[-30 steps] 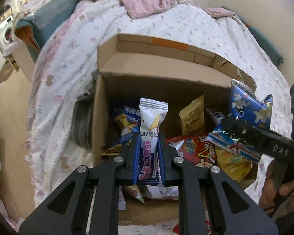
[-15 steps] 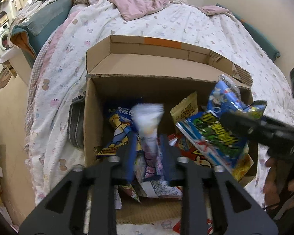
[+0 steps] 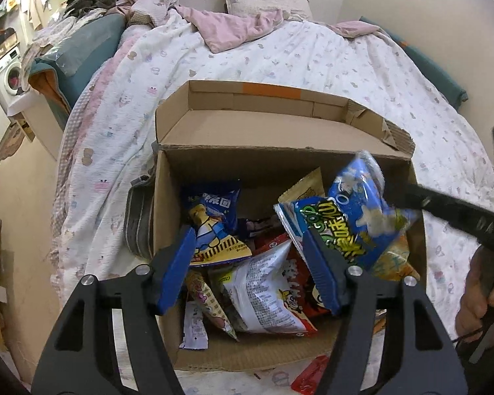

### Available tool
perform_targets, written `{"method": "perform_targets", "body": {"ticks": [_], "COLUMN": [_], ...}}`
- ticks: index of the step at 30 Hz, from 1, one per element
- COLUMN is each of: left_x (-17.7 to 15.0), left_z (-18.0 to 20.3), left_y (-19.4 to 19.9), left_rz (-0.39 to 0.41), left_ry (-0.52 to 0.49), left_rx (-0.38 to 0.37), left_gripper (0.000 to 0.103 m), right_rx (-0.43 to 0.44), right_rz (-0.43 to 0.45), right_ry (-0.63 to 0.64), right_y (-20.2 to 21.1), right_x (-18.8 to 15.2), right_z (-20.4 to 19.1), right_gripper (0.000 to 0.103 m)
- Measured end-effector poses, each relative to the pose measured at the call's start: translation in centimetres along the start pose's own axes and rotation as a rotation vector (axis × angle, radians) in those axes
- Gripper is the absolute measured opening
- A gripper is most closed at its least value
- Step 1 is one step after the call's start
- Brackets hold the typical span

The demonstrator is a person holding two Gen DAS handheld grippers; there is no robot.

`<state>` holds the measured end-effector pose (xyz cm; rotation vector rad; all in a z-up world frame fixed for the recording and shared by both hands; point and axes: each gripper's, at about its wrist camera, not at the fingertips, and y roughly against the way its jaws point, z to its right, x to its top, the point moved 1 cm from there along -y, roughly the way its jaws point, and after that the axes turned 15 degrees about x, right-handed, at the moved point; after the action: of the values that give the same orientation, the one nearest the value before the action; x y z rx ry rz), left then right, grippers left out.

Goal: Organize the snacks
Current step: 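Open both tools to drop the two packets into the box, then withdraw both tools from the box toward the last snacks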

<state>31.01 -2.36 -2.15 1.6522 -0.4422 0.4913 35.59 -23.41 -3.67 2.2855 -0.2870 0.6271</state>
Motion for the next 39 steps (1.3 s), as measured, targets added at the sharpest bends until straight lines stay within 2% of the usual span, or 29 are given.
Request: {"method": "perform_targets", "body": {"ticks": [1,3,6,12,15,17,19,23,30,33,36,39], "left_x": [-0.1,-0.2,-0.5,-0.6,-0.7,-0.9,-1.2,-1.9,-3.2,-4.3,-5.6,-6.9], "left_z": [0.1,0.2,0.7,0.6,0.2,0.0,-0.2,-0.6,-1.3,-1.5,-1.5,-1.8], "left_y": [-0.1,-0.4,-1.0,-0.6,-0.4,-0.4,-0.1,0.7,2.7,3.8,4.6,5.2], "left_rz": [-0.002,-0.011,-0.032,-0.019,-0.032,-0.042,-0.046,-0.034,-0.011,0.002,0.014,0.000], "left_ry": [-0.001,-0.007,-0.028,-0.023,0.000,0.011,0.017,0.025,0.027,0.011,-0.010,0.001], "left_rx": [0.001,0.000,0.009,0.000,-0.011,-0.018,-0.015,-0.009,-0.003,-0.033,-0.007,-0.013], "left_gripper": [0.064,0.064,0.064,0.064,0.064,0.064,0.065,0.080,0.081,0.081,0.081,0.081], "right_rx": [-0.001,-0.056,-0.091,-0.036,-0.011,-0.003,-0.002,-0.008,-0.013,-0.020,-0.023,-0.022], "right_rz": [-0.031,-0.094,-0.116,-0.044,-0.035,-0.035,-0.019,0.005,0.020,0.027,0.029,0.031], "right_ry": [0.009,0.047,0.063,0.009,-0.017,-0.031,-0.033,-0.042,-0.087,-0.095,-0.098,-0.101], "right_y": [-0.9,-2.9,-3.9,-1.2,-0.4,0.0,0.8,2.3,4.8,5.6,6.5,7.0], "right_x": [-0.2,-1.1,-1.7,-1.1,-1.1,-1.3,-1.6,-1.9,-5.2,-6.6,-8.3,-9.5], "right_z": [-0.2,-0.7,-0.8,-0.1,0.0,0.2,0.0,-0.1,-0.1,-0.4,-0.9,-1.2], "right_gripper": [0.039,0.039,0.039,0.042,0.045,0.063,0.070,0.071,0.072,0.072,0.073,0.074]}}
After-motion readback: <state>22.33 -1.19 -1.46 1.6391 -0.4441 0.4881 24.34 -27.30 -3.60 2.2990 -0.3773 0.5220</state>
